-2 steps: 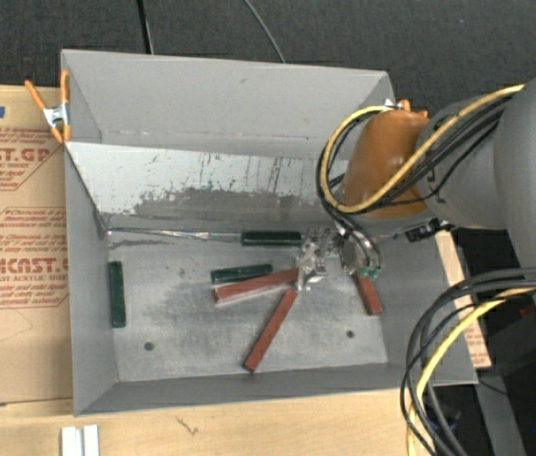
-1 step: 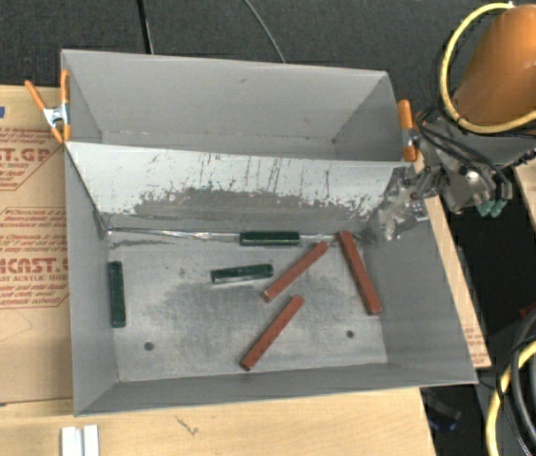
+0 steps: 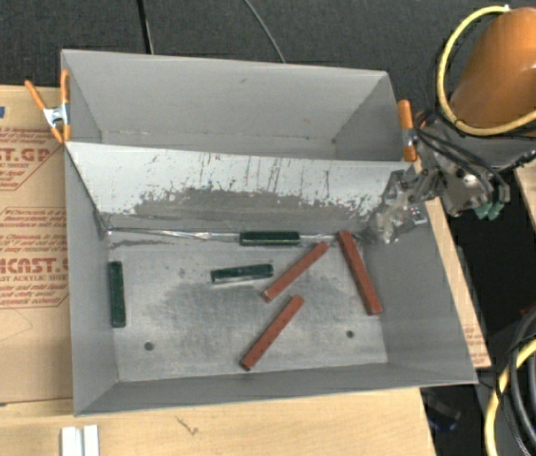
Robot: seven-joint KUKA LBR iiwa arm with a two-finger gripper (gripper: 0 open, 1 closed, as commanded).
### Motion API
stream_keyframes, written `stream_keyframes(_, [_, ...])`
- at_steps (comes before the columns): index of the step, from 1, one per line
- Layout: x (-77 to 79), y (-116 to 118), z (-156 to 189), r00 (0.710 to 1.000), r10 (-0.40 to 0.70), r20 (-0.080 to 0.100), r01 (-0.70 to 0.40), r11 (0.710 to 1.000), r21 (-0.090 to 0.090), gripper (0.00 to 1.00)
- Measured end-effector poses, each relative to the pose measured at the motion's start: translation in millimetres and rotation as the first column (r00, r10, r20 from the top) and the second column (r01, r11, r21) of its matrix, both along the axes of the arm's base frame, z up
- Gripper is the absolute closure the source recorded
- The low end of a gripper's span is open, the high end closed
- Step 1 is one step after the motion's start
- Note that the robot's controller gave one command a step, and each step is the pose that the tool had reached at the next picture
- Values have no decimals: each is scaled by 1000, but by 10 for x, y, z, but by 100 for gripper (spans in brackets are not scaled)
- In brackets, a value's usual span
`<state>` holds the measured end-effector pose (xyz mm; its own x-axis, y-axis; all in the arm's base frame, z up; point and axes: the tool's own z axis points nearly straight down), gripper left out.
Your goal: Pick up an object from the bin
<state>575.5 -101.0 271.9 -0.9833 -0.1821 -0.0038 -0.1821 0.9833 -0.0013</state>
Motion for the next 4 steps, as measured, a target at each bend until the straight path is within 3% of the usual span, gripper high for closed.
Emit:
stream_keyframes(1, [-13,82,-1166,985,-172,-8,172,985,2,0])
stream_keyframes(2, [-2,77,-1129,985,-171,-2,171,985,1,0])
stream_keyframes(3, [43,292,-1419,998,-66,7,66,998,-2,0])
stream_keyframes(4, [64,441,-1633,1000,5,2,-5,1000,0,0])
